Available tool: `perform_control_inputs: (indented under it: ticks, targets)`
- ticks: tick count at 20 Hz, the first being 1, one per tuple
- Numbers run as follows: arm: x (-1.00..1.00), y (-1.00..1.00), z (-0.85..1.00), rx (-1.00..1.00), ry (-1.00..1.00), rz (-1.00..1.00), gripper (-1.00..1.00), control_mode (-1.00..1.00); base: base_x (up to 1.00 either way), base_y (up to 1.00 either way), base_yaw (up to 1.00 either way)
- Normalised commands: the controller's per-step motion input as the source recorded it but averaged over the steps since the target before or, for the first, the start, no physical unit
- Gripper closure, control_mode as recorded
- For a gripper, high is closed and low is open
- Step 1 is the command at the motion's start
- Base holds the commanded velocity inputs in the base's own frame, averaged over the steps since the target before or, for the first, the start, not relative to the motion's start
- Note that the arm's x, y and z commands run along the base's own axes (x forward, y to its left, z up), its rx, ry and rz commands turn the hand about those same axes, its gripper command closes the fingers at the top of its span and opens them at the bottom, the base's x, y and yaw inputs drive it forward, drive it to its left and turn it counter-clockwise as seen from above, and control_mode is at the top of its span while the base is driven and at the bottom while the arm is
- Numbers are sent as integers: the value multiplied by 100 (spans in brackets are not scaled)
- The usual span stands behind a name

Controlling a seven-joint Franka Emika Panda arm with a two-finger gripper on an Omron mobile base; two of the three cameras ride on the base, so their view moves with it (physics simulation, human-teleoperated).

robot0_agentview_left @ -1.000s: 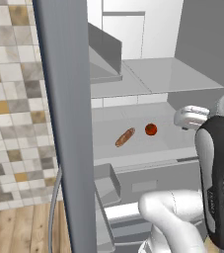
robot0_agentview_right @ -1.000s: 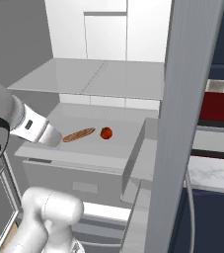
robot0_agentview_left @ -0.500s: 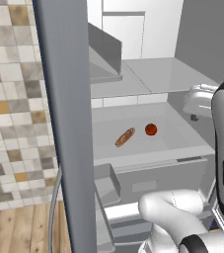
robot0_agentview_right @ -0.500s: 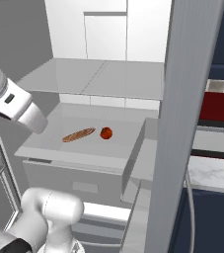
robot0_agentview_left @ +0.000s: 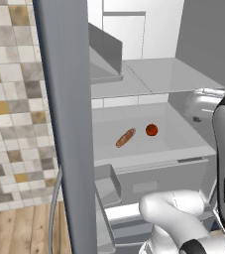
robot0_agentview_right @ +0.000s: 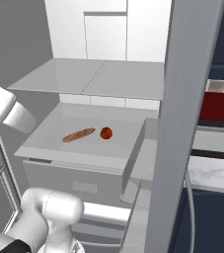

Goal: Place the mayonnaise and ketchup from the counter to the top shelf of the fridge. If the existing items in the fridge are on the top shelf, move them to other shelves.

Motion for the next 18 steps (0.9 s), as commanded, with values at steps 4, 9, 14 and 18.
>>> perform_control_inputs:
  ticks: [4,9,14,18]
  targets:
    - [-6,9,0,-10,-20,0,-100,-100,0,0,0]
    - [1,0,-30,-3,-2,0,-100,-100,0,0,0]
    - [0,0,-4,0,0,0,-100,-100,0,0,0]
    - [0,0,0,0,0,0,-100,100,-27,0,0]
